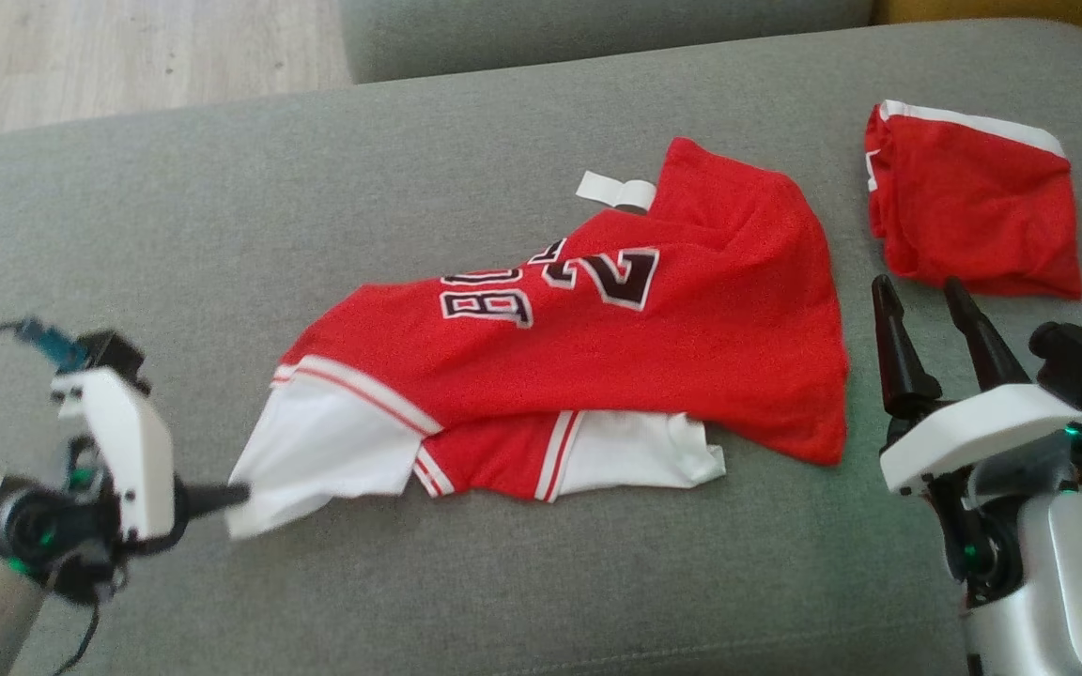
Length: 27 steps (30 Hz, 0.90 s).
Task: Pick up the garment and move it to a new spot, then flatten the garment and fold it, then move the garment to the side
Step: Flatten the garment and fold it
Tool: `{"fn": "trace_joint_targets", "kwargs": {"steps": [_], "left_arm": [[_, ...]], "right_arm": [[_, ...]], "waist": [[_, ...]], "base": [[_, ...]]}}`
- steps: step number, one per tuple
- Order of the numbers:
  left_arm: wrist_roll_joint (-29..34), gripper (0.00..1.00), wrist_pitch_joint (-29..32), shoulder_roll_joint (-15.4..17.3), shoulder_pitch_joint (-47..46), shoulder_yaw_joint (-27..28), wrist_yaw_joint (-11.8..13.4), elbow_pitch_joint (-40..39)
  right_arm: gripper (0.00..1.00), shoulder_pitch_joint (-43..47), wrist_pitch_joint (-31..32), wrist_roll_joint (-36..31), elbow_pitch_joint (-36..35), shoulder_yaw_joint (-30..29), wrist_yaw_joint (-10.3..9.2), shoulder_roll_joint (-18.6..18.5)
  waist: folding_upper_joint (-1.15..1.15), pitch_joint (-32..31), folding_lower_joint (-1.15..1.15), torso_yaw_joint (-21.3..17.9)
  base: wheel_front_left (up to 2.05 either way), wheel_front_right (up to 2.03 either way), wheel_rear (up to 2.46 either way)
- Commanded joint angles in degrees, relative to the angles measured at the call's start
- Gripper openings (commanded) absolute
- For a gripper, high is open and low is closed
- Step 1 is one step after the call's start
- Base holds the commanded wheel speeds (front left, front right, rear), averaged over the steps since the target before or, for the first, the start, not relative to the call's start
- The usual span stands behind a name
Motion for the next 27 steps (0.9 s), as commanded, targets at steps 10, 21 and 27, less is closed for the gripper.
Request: {"fn": "trace_joint_targets", "kwargs": {"steps": [10, 21, 27], "left_arm": [[-1.74, 1.00, -4.32, 3.59, 3.60, 4.64, 1.32, -2.53], [9.91, 1.00, -29.23, 4.43, 3.89, 9.14, 2.18, -12.43], [20.60, 1.00, -49.75, 0.75, 9.25, 11.50, 11.13, -19.24]], "right_arm": [[1.00, -0.28, 1.53, -0.35, -2.90, 1.06, -0.04, -0.63], [1.00, 1.19, 1.30, 0.17, -2.76, 1.20, -0.04, -0.93], [1.00, 2.30, 1.17, 0.08, -2.71, 0.85, -0.04, -0.88]], "waist": [[0.00, 0.63, 0.00, 0.92], [0.00, -1.63, 0.00, 0.38], [0.00, -1.47, 0.00, 0.58]], "base": [[0.00, 0.00, 0.00], [0.00, 0.00, 0.00], [0.00, 0.00, 0.00]]}}
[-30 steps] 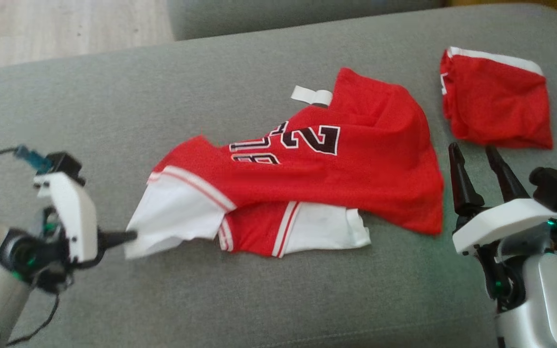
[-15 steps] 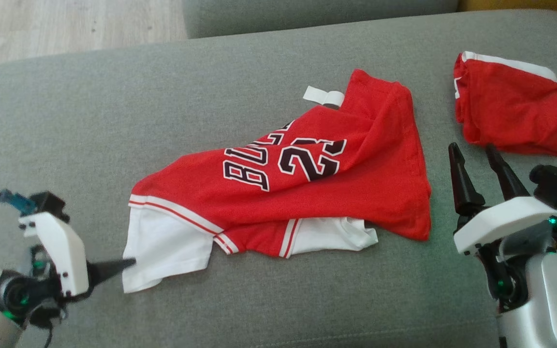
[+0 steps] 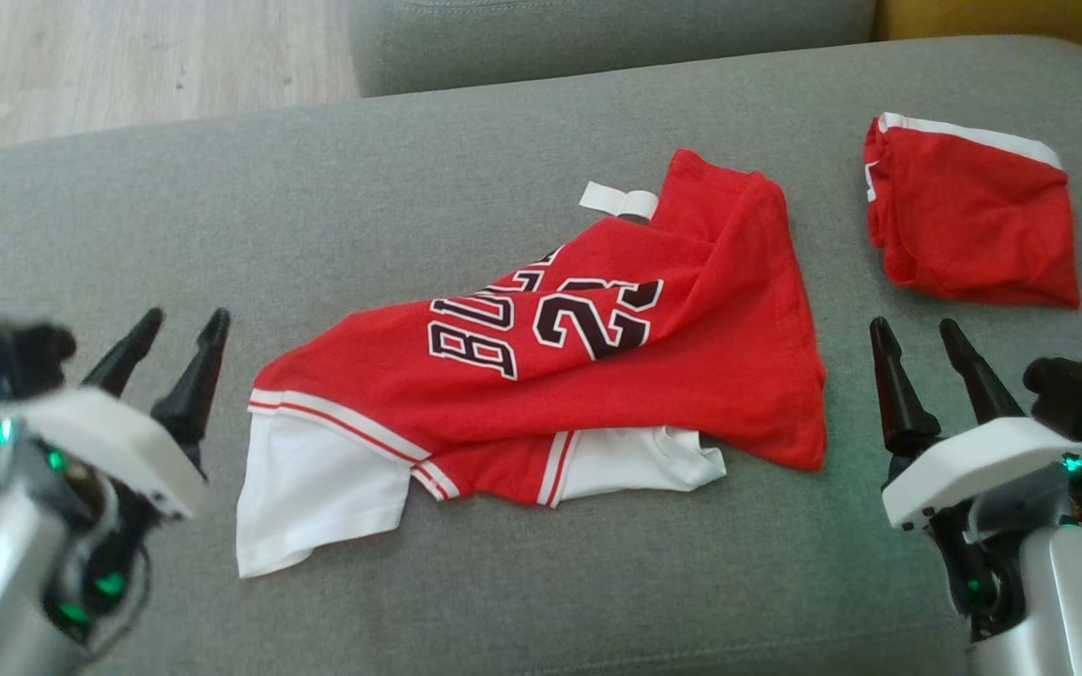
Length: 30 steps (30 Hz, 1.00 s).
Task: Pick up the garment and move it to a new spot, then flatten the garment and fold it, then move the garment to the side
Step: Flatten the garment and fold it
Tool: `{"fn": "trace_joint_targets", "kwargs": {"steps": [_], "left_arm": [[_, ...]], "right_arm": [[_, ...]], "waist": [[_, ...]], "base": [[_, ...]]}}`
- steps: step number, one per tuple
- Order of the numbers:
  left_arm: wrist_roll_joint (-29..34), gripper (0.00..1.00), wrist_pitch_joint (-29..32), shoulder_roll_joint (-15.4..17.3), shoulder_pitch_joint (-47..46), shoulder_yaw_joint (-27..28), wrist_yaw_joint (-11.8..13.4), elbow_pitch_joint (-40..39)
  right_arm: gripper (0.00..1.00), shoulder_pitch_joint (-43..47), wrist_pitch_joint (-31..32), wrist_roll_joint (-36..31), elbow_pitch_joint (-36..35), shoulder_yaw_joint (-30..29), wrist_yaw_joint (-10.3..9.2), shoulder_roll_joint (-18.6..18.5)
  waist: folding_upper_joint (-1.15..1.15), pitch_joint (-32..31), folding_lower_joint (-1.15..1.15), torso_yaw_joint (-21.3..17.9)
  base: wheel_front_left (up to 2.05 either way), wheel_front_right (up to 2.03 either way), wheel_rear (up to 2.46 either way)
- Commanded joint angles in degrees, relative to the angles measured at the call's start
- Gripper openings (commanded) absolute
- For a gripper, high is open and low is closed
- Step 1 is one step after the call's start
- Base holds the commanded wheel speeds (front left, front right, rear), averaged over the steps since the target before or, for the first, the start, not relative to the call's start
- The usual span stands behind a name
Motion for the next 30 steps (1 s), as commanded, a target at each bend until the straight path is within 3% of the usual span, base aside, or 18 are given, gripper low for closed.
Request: {"fn": "trace_joint_targets", "kwargs": {"steps": [1, 5, 8, 12, 18, 22, 30], "left_arm": [[1.77, 1.00, -4.58, 0.90, -0.14, 4.09, 2.36, -2.31], [4.43, 1.00, -13.52, -2.25, 5.42, 7.09, 7.13, -5.20], [6.04, 1.00, -14.68, -3.85, 8.20, 9.16, 8.81, -7.01], [12.66, 1.00, -15.01, -7.62, 13.24, 13.71, 10.31, -11.01], [20.53, 1.00, -15.03, -15.18, 20.41, 19.89, 8.36, -13.26], [24.96, 1.00, -15.04, -19.45, 22.51, 22.37, 5.28, -12.38], [31.41, 1.00, -15.04, -24.73, 23.44, 26.72, 0.38, -9.49]], "right_arm": [[1.00, -1.01, -0.89, -0.25, -2.13, 1.31, -0.04, -0.92], [1.00, 0.15, -6.49, -0.59, -2.41, 2.80, -0.04, -1.57], [1.00, 0.81, -9.71, -0.82, -1.91, 4.02, -0.04, -1.91], [1.00, 2.28, -15.40, -1.76, -0.11, 5.76, -0.04, -2.23], [1.00, 4.29, -22.08, -3.50, 1.75, 6.66, -0.04, -2.17], [1.00, 4.35, -23.86, -3.95, 2.62, 6.38, -0.04, -2.14], [1.00, 3.04, -24.79, -3.81, 4.23, 4.96, -0.04, -3.02]], "waist": [[0.00, -0.36, 0.00, 0.27], [0.00, -1.68, 0.00, 1.05], [0.00, -2.31, 0.00, 1.43], [0.00, -3.57, 0.00, 2.36], [0.00, -5.25, 0.00, 2.60], [0.00, -5.86, 0.00, 2.60], [0.00, -6.39, 0.00, 2.41]], "base": [[0.00, 0.00, 0.00], [0.00, 0.00, 0.00], [0.00, 0.00, 0.00], [0.00, 0.00, 0.00], [0.00, 0.00, 0.00], [0.00, 0.00, 0.00], [0.00, 0.00, 0.00]]}}
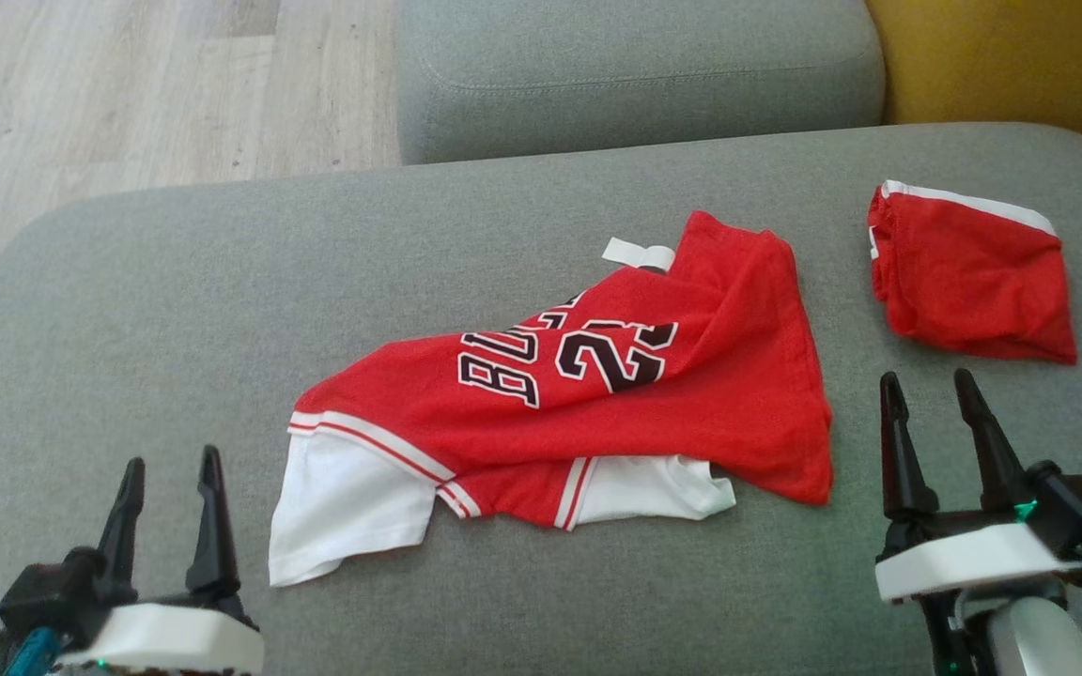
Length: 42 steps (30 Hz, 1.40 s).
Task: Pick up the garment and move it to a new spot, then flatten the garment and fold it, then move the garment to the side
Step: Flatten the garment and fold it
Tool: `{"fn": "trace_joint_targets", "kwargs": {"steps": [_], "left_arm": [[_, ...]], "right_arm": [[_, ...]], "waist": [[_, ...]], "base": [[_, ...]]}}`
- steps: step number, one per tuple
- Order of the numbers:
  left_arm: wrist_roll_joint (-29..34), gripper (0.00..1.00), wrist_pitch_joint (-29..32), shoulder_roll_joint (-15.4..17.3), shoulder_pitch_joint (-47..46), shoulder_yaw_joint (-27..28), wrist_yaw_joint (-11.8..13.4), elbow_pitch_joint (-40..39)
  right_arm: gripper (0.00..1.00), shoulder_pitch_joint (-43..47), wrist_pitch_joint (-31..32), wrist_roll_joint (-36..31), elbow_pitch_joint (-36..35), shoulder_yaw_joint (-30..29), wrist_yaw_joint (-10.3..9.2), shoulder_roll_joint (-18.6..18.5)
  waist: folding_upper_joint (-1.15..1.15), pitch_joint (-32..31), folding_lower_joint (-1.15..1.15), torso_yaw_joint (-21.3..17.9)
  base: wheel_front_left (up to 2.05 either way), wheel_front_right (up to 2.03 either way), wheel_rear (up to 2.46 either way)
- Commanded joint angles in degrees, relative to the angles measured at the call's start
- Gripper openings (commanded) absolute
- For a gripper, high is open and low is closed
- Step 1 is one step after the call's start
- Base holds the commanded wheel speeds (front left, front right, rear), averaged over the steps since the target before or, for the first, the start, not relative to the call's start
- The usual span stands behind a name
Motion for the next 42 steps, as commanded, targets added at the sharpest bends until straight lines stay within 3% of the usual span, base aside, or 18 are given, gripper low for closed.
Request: {"fn": "trace_joint_targets", "kwargs": {"steps": [1, 10, 14, 21, 29, 34, 42], "left_arm": [[1.05, 1.00, -0.69, -0.37, -2.13, 3.30, -0.85, -1.28], [3.27, 1.00, -0.70, -2.83, -2.40, 6.39, -4.71, 1.14], [3.47, 1.00, -0.44, -3.17, -2.32, 5.95, -6.04, 4.34], [3.35, 1.00, 12.62, -1.91, -4.13, 2.32, -7.11, 9.89], [2.69, 1.00, 22.04, -1.71, -8.05, -0.08, -7.62, 13.10], [2.83, 1.00, 25.04, -1.66, -11.64, -1.35, -7.52, 16.65], [1.47, 1.00, 27.17, -1.43, -14.32, -2.43, -8.85, 20.99]], "right_arm": [[1.00, -2.70, -0.75, -0.21, -1.35, 1.25, -0.04, -1.19], [1.00, -2.62, -0.22, 0.04, -0.05, 1.20, -0.04, -0.94], [1.00, -2.93, 4.43, -0.15, 1.89, 1.15, -0.04, -0.71], [1.00, -6.48, 20.62, 0.15, 7.43, -0.28, -0.04, 0.26], [1.00, -11.67, 31.18, 0.44, 12.86, -0.06, -0.04, 1.47], [1.00, -13.96, 34.93, 0.64, 17.55, -0.34, -0.04, 1.77], [1.00, -15.45, 34.87, 1.81, 20.92, 0.29, -0.04, 1.87]], "waist": [[0.00, 0.01, 0.00, 0.05], [0.00, 0.10, 0.00, 0.10], [0.00, 0.29, 0.00, 0.16], [0.00, 1.31, 0.00, 0.59], [0.00, 4.57, 0.00, 1.77], [0.00, 6.22, 0.00, 2.82], [0.00, 7.57, 0.00, 2.94]], "base": [[0.00, 0.00, 0.00], [0.00, 0.00, 0.00], [0.00, 0.00, 0.00], [0.00, 0.00, 0.00], [0.00, 0.00, 0.00], [0.00, 0.00, 0.00], [0.00, 0.00, 0.00]]}}
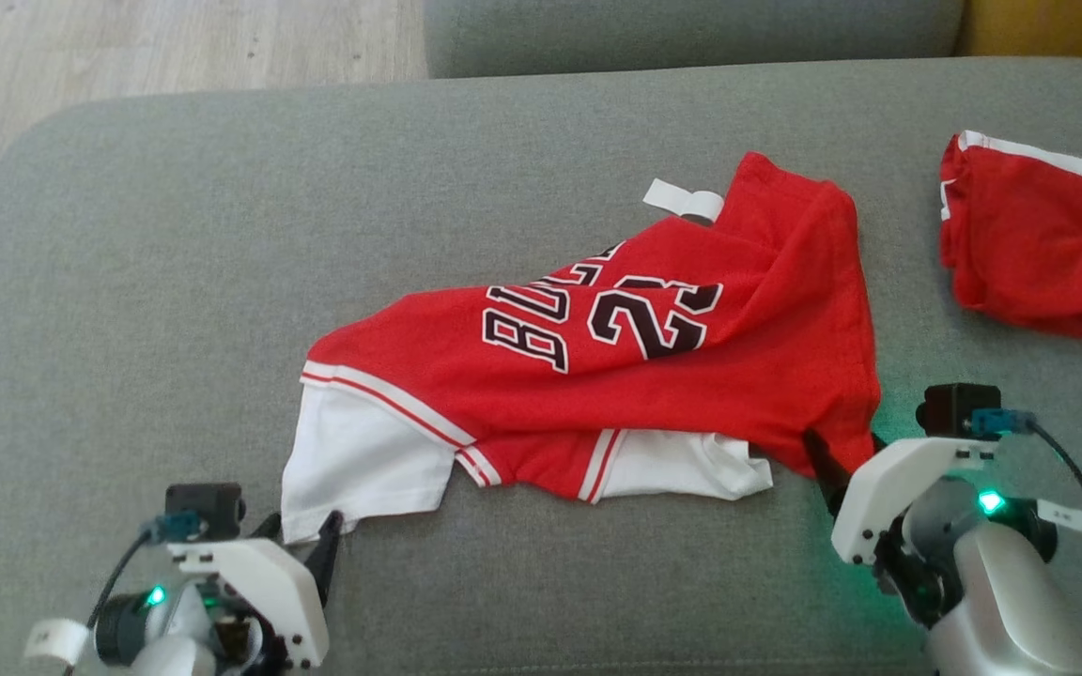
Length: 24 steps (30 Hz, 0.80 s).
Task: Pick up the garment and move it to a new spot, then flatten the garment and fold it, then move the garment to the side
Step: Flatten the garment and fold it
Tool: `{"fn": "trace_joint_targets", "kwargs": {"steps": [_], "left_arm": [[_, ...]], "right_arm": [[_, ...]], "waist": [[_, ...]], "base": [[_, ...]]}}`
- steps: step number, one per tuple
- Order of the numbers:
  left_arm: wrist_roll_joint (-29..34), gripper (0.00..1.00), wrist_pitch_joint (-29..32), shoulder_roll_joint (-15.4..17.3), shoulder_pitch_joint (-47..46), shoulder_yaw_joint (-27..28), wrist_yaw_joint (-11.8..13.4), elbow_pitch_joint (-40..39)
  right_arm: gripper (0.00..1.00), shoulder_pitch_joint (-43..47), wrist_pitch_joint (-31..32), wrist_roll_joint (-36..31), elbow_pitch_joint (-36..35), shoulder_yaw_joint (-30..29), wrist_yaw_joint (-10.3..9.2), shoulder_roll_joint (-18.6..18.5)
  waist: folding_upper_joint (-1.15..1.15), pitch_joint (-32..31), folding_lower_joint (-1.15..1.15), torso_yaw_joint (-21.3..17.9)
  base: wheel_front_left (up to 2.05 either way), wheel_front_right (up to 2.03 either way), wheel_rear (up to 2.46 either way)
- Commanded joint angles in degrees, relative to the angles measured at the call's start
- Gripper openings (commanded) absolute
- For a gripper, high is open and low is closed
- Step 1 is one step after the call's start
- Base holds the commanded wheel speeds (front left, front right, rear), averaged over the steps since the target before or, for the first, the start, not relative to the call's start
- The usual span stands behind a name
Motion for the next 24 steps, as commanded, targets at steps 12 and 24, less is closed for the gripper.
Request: {"fn": "trace_joint_targets", "kwargs": {"steps": [12, 24], "left_arm": [[-3.17, 0.00, 1.36, 1.16, -3.24, 0.37, -1.83, 2.74], [-4.50, 0.00, -2.75, 3.36, -2.09, 1.28, -2.19, -3.94]], "right_arm": [[0.00, -1.76, 0.07, 2.91, 1.56, 4.47, -0.04, 0.17], [0.00, -2.16, -7.88, 4.83, -6.53, 4.04, -0.04, 0.18]], "waist": [[0.00, -0.61, 0.00, 0.32], [0.00, -2.27, 0.00, -0.03]], "base": [[0.00, 0.00, 0.00], [0.00, 0.00, 0.00]]}}
